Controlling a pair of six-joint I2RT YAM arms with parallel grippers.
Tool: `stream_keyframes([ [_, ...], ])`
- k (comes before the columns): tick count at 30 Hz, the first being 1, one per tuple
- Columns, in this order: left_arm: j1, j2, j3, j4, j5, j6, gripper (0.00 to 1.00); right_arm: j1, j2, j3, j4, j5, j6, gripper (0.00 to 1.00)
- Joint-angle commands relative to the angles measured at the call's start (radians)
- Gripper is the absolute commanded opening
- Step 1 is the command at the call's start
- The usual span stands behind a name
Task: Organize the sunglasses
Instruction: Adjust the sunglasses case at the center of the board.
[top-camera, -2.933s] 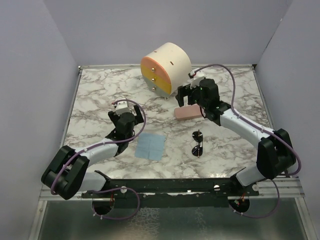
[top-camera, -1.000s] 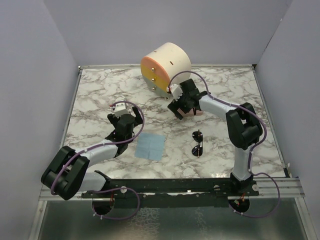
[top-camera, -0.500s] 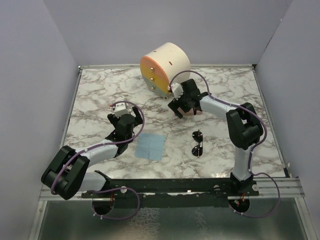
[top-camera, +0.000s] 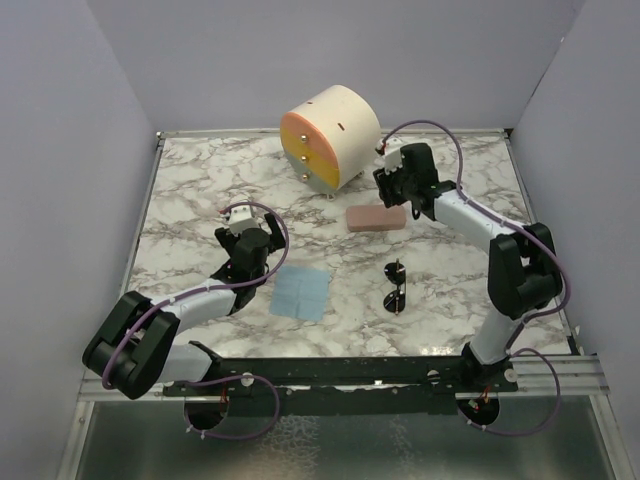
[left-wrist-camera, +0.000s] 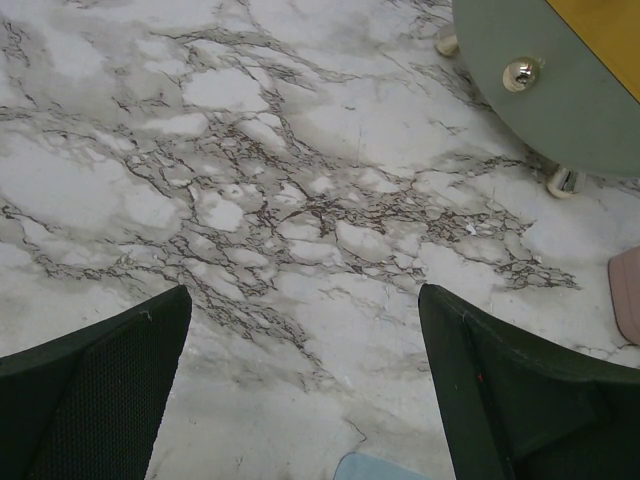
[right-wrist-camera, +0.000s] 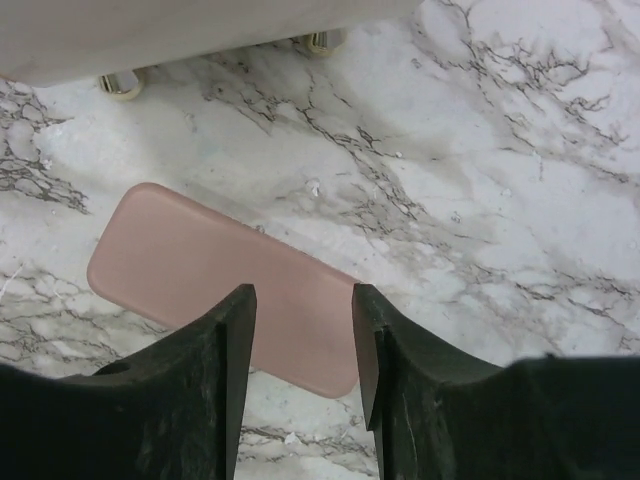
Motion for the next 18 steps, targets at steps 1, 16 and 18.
stream_keyframes([
  [1, 0.004, 0.010, 0.002, 0.024, -0.009, -0.006, 0.99, 0.009, 0.079, 0.044, 0.037, 0.054, 0.065, 0.40],
  [16, 0.004, 0.043, 0.020, 0.024, -0.005, 0.002, 0.99, -0.029, 0.241, 0.104, 0.099, 0.047, 0.122, 0.24],
  [18, 0.004, 0.047, 0.023, 0.024, -0.004, 0.003, 0.99, -0.032, 0.246, 0.107, 0.100, 0.054, 0.125, 0.23],
])
